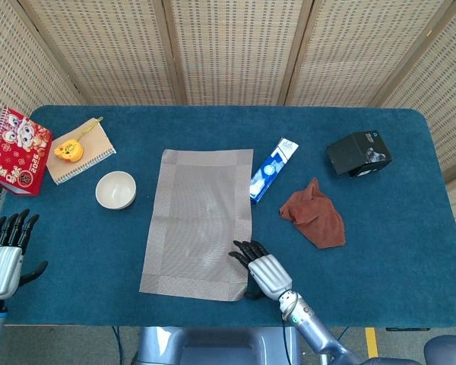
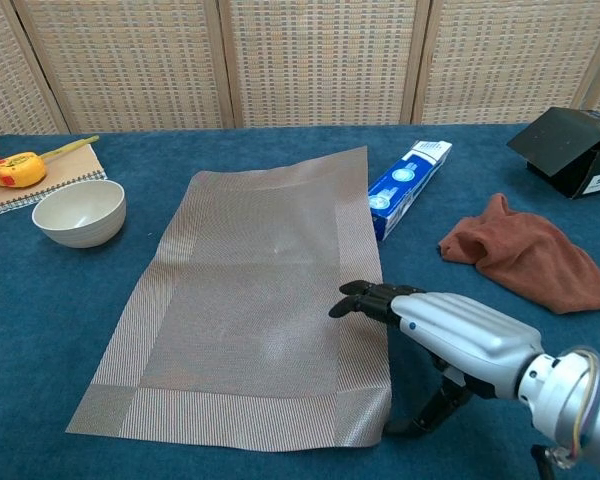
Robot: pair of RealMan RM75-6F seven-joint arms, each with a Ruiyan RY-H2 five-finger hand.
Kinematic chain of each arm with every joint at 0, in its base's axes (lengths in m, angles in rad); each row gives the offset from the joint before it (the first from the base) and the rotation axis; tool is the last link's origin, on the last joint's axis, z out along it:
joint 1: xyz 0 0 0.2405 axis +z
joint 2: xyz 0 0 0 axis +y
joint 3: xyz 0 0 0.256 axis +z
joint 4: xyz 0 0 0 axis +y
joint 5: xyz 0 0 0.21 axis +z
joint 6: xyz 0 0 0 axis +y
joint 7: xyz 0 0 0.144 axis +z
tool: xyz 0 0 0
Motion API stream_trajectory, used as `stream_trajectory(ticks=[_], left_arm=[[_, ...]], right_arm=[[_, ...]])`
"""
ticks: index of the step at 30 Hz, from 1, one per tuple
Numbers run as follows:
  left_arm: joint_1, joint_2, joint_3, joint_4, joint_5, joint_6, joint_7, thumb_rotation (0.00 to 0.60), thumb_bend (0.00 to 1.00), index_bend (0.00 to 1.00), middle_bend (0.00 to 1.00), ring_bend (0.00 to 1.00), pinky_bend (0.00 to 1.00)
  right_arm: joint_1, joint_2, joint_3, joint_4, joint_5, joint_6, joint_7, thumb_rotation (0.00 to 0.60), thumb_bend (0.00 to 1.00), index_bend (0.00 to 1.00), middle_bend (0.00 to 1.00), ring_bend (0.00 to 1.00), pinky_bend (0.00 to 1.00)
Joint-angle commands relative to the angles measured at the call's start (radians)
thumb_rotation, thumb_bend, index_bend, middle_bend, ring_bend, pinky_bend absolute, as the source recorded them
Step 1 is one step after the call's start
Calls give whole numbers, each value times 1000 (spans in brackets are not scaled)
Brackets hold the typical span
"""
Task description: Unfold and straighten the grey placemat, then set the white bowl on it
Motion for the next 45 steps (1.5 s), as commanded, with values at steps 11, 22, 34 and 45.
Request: stream_trajectory(ticks=[11, 22, 34, 45], left_arm=[[-3, -3, 0, 2, -5, -8, -2, 600, 185, 57, 0, 0, 0], [-4, 1, -5, 4, -16, -18, -19, 600, 184, 57, 0, 0, 0], [-6, 1, -4, 6, -19, -23, -25, 600, 184, 66, 0, 0, 0], [-8, -3, -7, 10, -24, -26, -29, 600, 184, 70, 0, 0, 0]], right_arm=[[-7, 0, 12, -19, 9, 10, 40, 600, 339, 373, 0, 0, 0], [-6, -76, 18, 70, 0, 13, 100, 600, 337, 467, 11, 0, 0], [-3, -107, 23, 83, -20, 25, 142, 600, 436, 517, 43, 0, 0], [-11, -101, 24, 64, -7, 25, 140, 600, 561, 586, 66, 0, 0]])
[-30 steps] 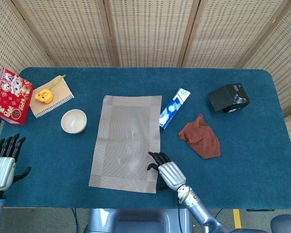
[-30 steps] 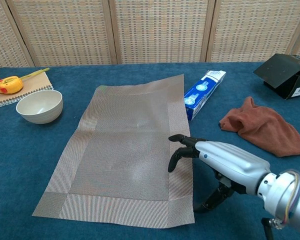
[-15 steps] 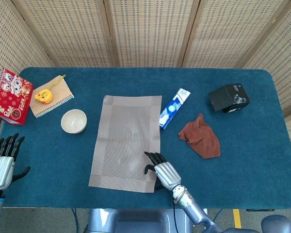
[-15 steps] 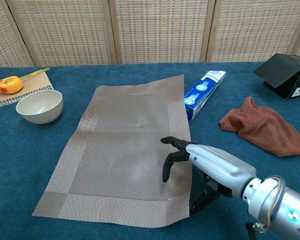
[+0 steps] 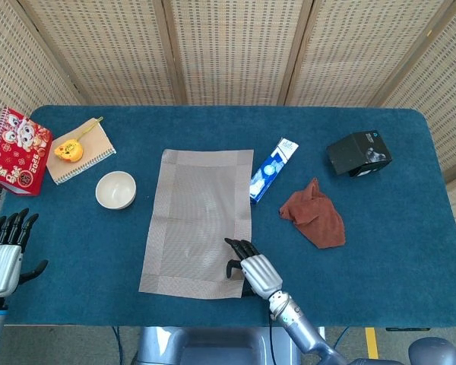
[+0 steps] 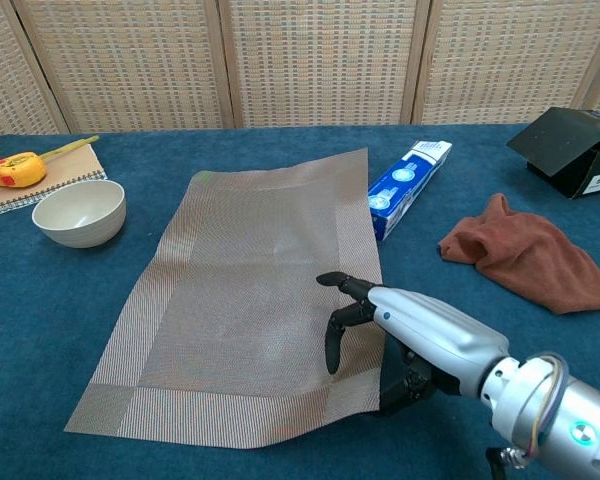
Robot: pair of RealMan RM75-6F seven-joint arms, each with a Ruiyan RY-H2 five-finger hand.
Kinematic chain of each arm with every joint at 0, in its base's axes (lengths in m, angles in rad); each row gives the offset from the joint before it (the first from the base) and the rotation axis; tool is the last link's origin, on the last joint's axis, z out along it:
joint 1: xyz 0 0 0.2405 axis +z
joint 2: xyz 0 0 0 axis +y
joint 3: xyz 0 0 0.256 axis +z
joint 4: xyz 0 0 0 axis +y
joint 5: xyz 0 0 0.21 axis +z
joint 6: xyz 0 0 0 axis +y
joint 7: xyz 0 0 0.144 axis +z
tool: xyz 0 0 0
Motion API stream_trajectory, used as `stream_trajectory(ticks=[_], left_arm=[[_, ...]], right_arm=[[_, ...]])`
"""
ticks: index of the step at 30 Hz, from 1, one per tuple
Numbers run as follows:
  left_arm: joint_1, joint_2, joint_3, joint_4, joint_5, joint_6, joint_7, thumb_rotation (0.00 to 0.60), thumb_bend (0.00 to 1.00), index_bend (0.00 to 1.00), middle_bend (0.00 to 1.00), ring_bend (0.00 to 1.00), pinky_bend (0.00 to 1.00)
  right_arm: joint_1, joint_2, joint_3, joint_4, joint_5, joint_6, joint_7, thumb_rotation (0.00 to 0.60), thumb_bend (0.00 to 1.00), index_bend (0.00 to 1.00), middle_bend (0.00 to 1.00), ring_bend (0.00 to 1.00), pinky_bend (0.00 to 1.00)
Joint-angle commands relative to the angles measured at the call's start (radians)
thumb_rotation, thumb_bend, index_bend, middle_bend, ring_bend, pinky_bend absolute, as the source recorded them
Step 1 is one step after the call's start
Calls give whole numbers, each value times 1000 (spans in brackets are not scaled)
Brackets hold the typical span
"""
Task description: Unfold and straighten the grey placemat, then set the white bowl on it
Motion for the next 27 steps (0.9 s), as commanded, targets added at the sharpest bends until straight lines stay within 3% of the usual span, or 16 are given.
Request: stream_trajectory(ticks=[1, 8, 27], left_arm=[[0, 0, -1, 0, -2, -1, -1, 600, 184, 70, 0, 0, 0], [-1, -1, -1, 2, -2, -1, -4, 600, 184, 73, 0, 0, 0], [-2, -3, -2, 6, -7, -6, -6, 600, 184, 75, 0, 0, 0]], right_arm=[[-2, 0, 1, -2, 1, 2, -4, 600, 569, 598, 69, 0, 0], [-4, 2, 1, -7, -1, 8, -12, 600, 597, 713, 75, 0, 0], [-21, 56, 6, -34, 1, 38, -44, 600, 593, 741, 100, 0, 0]])
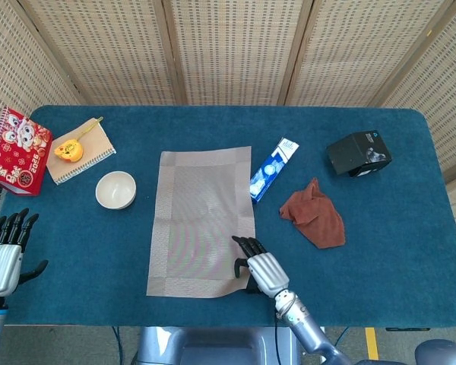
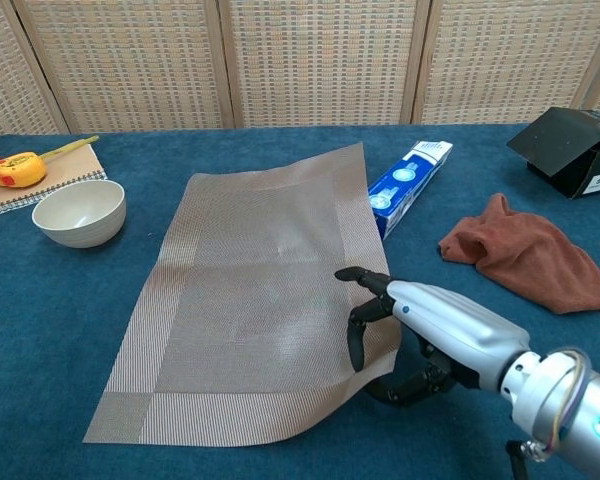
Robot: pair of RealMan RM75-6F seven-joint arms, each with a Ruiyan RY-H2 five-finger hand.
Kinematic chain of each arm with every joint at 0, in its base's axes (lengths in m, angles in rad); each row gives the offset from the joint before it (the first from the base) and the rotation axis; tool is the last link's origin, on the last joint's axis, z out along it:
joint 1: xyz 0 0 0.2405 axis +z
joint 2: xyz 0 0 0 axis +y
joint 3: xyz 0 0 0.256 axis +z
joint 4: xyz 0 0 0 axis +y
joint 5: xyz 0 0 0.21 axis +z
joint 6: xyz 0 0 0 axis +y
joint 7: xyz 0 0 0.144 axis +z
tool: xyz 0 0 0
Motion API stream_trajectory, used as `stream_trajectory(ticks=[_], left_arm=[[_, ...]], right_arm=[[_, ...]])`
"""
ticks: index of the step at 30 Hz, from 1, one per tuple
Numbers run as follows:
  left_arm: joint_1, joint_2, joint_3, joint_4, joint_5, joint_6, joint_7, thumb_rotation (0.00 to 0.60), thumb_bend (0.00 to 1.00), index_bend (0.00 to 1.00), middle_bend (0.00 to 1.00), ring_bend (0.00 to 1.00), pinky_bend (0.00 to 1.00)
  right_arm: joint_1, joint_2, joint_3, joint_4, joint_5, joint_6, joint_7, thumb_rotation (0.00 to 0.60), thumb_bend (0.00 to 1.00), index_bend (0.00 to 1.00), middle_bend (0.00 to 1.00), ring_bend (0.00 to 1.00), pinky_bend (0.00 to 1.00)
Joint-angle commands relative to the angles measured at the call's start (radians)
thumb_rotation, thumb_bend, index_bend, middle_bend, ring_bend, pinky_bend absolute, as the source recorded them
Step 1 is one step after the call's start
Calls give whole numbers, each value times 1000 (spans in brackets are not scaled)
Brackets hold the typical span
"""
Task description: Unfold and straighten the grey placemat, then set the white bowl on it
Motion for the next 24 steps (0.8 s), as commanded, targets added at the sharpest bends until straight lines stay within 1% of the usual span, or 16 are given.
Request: stream_trajectory(ticks=[1, 16, 19, 24], left_arm=[[0, 0, 0, 1, 0, 0, 0, 600, 184, 75, 0, 0, 0], [0, -4, 6, -5, 9, 4, 17, 600, 184, 75, 0, 0, 0], [0, -4, 7, -6, 10, 3, 20, 600, 184, 75, 0, 0, 0], [0, -4, 6, -8, 9, 5, 21, 600, 184, 75, 0, 0, 0]], right_arm=[[-9, 32, 5, -25, -5, 22, -16, 600, 590, 743, 100, 0, 0], [-59, 245, 11, -172, 0, 101, -78, 600, 574, 750, 101, 0, 0], [-67, 287, 14, -183, -2, 113, -79, 600, 566, 751, 102, 0, 0], [-73, 353, 28, -163, 20, 112, -73, 600, 564, 752, 102, 0, 0]])
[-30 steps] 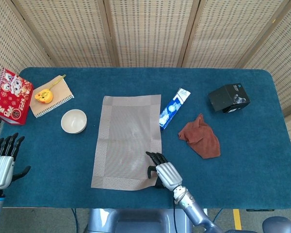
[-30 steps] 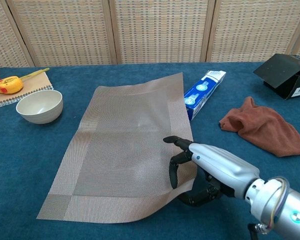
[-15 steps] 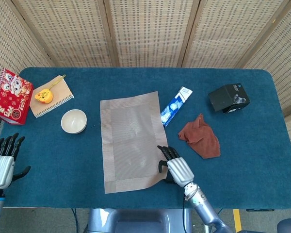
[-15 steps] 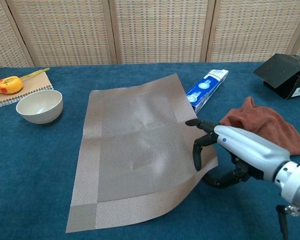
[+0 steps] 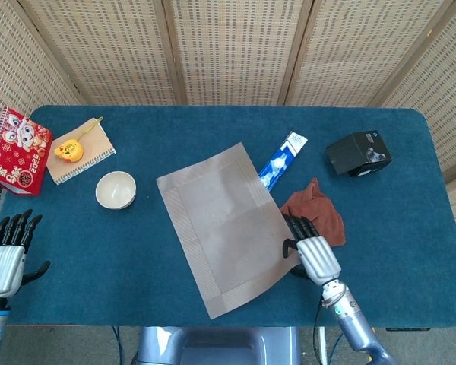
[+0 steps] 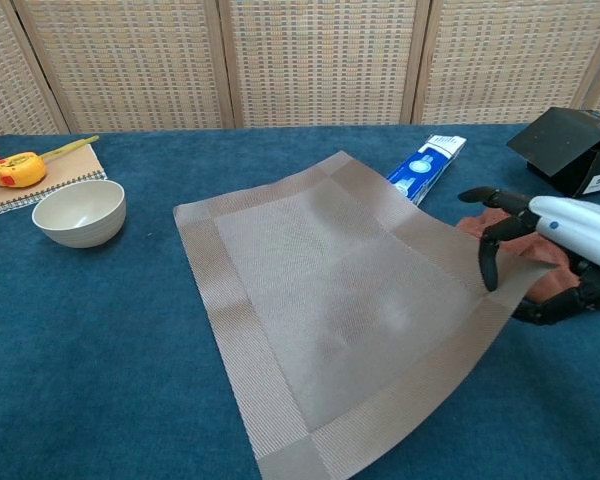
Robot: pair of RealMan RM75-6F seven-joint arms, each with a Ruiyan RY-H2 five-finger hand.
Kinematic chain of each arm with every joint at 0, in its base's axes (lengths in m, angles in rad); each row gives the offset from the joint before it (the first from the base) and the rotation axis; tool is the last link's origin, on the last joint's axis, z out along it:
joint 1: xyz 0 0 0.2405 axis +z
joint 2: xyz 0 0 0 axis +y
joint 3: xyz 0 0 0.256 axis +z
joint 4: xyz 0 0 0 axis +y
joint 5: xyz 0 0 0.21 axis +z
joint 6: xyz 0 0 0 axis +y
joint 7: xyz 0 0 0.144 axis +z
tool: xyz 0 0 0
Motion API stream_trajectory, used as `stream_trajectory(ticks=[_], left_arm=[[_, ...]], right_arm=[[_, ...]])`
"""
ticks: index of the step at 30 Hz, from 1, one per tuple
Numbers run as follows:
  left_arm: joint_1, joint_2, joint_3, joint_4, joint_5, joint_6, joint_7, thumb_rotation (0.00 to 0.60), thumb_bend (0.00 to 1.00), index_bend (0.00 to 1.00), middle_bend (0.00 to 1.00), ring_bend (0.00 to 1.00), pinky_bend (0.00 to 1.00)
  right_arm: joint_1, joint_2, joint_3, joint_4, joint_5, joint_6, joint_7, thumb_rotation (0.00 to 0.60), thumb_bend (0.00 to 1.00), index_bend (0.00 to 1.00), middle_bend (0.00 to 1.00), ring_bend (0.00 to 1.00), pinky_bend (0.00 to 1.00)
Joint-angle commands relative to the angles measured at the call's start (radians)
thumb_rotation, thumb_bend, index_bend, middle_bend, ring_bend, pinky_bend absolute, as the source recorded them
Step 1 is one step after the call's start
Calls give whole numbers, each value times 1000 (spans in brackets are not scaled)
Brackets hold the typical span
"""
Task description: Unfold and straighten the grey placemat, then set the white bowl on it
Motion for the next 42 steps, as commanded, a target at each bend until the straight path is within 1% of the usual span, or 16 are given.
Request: stream_trajectory(ticks=[1, 6, 11, 13, 18, 23, 29, 31, 33, 34, 35, 36, 37, 38, 40, 42], left_arm=[[-1, 0, 0, -1, -2, -3, 1, 600, 184, 75, 0, 0, 0], [-2, -3, 1, 0, -2, -6, 8, 600, 185, 75, 0, 0, 0], [-1, -5, 1, -1, -2, -4, 12, 600, 185, 75, 0, 0, 0], [-2, -5, 0, 0, -5, -7, 12, 600, 185, 75, 0, 0, 0], [-3, -9, 0, 4, -4, -7, 13, 600, 184, 75, 0, 0, 0], [-4, -13, 1, 5, -3, -9, 20, 600, 184, 75, 0, 0, 0], [-3, -16, 2, 2, -1, -7, 27, 600, 184, 75, 0, 0, 0], [-3, -16, 2, 4, -3, -8, 28, 600, 184, 75, 0, 0, 0], [-4, -17, 3, 6, -3, -10, 28, 600, 185, 75, 0, 0, 0], [-4, -18, 3, 8, -4, -11, 28, 600, 185, 75, 0, 0, 0], [-4, -18, 3, 9, -5, -12, 27, 600, 185, 75, 0, 0, 0], [-4, -18, 2, 9, -5, -12, 26, 600, 185, 75, 0, 0, 0], [-4, -18, 2, 10, -6, -11, 25, 600, 185, 75, 0, 0, 0], [-4, -18, 1, 11, -6, -11, 24, 600, 185, 75, 0, 0, 0], [-4, -18, 1, 12, -7, -11, 19, 600, 185, 75, 0, 0, 0], [-3, -18, 1, 14, -7, -11, 18, 600, 185, 75, 0, 0, 0]], right_arm=[[-5, 41, 13, 14, 20, -3, 11, 600, 563, 752, 102, 0, 0], [-3, 82, 43, 40, 51, -9, 35, 600, 559, 750, 103, 0, 0], [6, 124, 91, 53, 92, -15, 64, 600, 558, 749, 103, 0, 0], [12, 147, 119, 58, 120, -21, 73, 600, 558, 749, 104, 0, 0], [34, 186, 161, 63, 173, -51, 65, 600, 552, 748, 106, 0, 0], [69, 192, 186, 71, 226, -98, 22, 600, 546, 747, 107, 0, 0], [117, 171, 214, 77, 310, -154, -33, 600, 542, 745, 107, 0, 0], [131, 164, 215, 79, 327, -170, -43, 600, 536, 744, 107, 0, 0], [138, 157, 211, 83, 325, -175, -47, 600, 508, 732, 95, 0, 0], [140, 154, 207, 86, 323, -177, -50, 600, 470, 700, 68, 0, 0], [141, 151, 203, 90, 324, -178, -53, 600, 427, 637, 36, 0, 0], [142, 148, 201, 94, 323, -176, -52, 600, 389, 545, 11, 0, 0], [141, 147, 199, 99, 319, -174, -48, 600, 368, 474, 2, 0, 0], [140, 147, 198, 101, 319, -174, -43, 600, 346, 379, 0, 0, 0], [134, 161, 198, 99, 332, -178, -29, 600, 322, 252, 0, 0, 0], [126, 177, 203, 88, 342, -175, -12, 600, 310, 150, 0, 0, 0]])
